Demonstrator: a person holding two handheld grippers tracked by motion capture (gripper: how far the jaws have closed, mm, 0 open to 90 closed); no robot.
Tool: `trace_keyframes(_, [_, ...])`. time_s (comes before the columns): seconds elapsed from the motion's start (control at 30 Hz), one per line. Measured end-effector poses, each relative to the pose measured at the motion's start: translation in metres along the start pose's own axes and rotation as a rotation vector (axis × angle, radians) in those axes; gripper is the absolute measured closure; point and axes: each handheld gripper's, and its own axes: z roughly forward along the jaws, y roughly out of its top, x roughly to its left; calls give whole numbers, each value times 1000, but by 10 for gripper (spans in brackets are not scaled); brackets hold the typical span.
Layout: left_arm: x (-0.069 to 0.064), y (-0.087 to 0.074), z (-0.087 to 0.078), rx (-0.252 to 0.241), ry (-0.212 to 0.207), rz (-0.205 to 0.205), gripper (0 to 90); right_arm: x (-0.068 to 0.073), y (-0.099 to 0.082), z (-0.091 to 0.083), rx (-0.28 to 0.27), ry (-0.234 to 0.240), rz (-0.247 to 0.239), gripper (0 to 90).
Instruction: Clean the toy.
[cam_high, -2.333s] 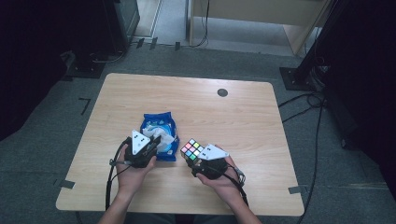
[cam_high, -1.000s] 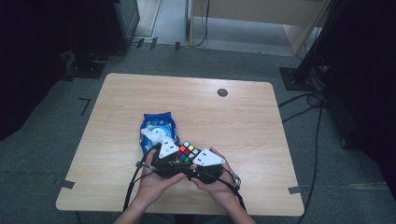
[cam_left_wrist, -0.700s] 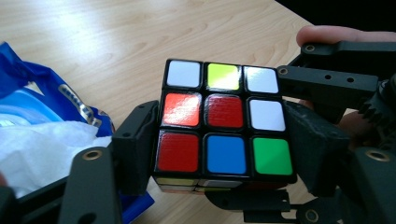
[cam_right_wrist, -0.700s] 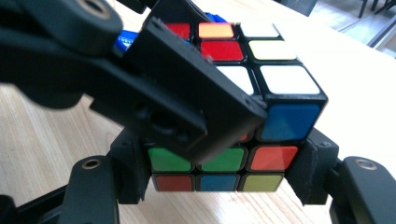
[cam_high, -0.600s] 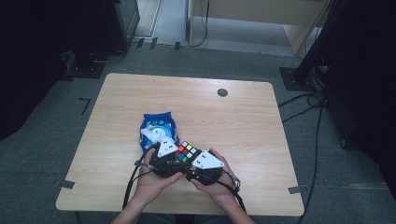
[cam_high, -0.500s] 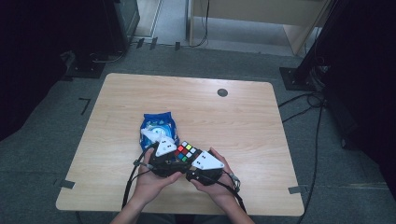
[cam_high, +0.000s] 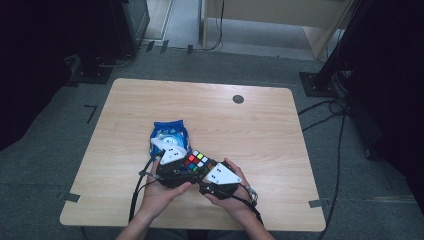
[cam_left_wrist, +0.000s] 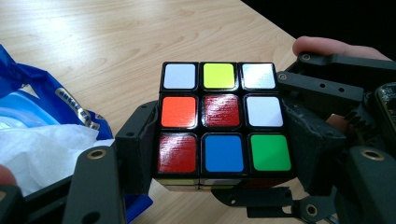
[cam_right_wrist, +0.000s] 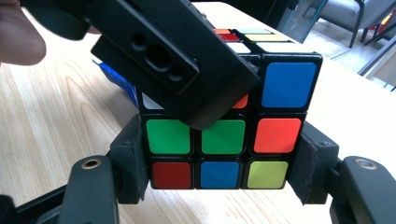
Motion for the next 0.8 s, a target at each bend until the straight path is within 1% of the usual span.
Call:
trace_keyframes(0.07, [1,1,1,24,-13,-8,342,0,1,0,15,-10,-38,348])
trace_keyframes(0.1, [1,2,1,37,-14,-4,341,1,0,0,18,-20,-57,349])
trace_keyframes(0.17, [0,2,2,47,1,1,337,4,0,0,23,-34,-88,349])
trace_keyframes(0.27, [-3,2,5,67,22,12,331,10,1,0,8,-33,-126,349])
trace_keyframes(0.3, [-2,2,6,75,24,13,330,13,3,0,4,-36,-152,349])
trace_keyframes(0.4, [0,2,6,91,14,5,331,19,4,0,3,-48,-202,348])
trace_keyframes(0.47, [1,2,6,103,6,-1,334,21,4,0,5,-53,-211,348])
trace_keyframes(0.57, [2,2,7,133,0,6,335,22,3,1,11,-61,-230,348])
trace_keyframes(0.6, [3,1,7,135,-3,5,336,23,2,2,12,-62,-236,348])
trace_keyframes(0.7, [2,1,5,120,3,17,338,23,2,2,7,-65,-236,347])
trace_keyframes(0.8, [4,1,3,103,10,28,340,22,2,3,-12,-49,-217,341])
